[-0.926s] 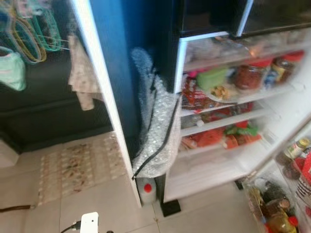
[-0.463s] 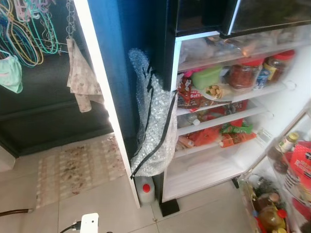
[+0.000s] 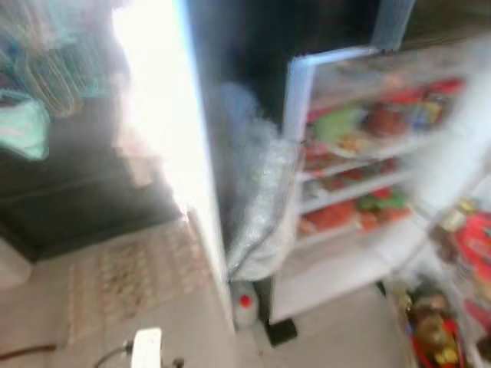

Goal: Restocking fridge

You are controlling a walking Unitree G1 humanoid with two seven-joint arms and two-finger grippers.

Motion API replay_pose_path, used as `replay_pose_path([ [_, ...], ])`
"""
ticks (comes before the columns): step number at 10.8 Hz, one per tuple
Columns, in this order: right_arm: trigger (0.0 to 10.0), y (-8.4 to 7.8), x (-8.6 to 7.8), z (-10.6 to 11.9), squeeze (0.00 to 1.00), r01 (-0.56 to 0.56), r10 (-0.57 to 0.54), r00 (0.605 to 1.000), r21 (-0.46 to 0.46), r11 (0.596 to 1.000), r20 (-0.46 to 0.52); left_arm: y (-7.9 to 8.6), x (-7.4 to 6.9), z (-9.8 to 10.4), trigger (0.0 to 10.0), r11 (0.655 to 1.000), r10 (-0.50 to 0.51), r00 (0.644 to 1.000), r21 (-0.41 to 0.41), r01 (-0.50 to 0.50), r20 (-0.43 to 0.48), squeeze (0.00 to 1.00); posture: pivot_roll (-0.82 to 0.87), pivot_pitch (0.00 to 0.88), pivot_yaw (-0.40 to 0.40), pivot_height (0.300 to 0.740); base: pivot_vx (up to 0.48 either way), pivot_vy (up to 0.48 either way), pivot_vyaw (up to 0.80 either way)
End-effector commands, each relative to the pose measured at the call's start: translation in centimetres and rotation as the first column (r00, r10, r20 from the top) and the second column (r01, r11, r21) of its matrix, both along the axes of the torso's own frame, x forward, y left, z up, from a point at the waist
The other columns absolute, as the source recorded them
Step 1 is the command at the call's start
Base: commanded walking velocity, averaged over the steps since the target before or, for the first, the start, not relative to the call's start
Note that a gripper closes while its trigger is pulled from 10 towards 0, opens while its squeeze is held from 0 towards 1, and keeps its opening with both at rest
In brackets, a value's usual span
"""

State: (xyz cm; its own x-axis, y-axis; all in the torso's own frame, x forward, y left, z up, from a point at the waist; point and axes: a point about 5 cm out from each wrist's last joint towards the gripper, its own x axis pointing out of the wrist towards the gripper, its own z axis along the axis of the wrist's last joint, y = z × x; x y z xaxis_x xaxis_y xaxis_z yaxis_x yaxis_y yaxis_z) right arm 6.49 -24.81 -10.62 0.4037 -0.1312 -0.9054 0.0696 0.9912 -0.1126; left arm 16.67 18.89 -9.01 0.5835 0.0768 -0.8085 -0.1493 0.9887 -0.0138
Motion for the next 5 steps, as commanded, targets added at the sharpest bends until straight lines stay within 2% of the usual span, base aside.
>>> replay_pose_path([
  [1,10.0,0.61,0.56,-0.04,0.00,-0.006,0.005,1.000,0.011,1.000,0.023,0.79,-1.20,-0.43,10.0,1.000,-0.004,0.999,0.024,0.005,-0.048,0.00,-0.15,0.000,0.060,0.740,0.000,0.000,0.00],
  [2,10.0,0.58,0.52,-0.06,0.00,0.002,-0.002,1.000,0.009,1.000,0.017,0.80,-1.18,-0.43,10.0,1.000,-0.006,0.999,0.024,0.007,-0.048,0.00,-0.15,0.000,0.060,0.740,0.000,0.000,0.00],
  [5,10.0,0.59,0.53,-0.07,0.00,0.022,-0.022,1.000,0.013,1.000,0.019,0.80,-1.09,-0.38,10.0,1.000,-0.005,0.999,0.019,0.006,-0.041,0.00,-0.15,0.000,0.058,0.740,0.000,0.000,-0.73],
])
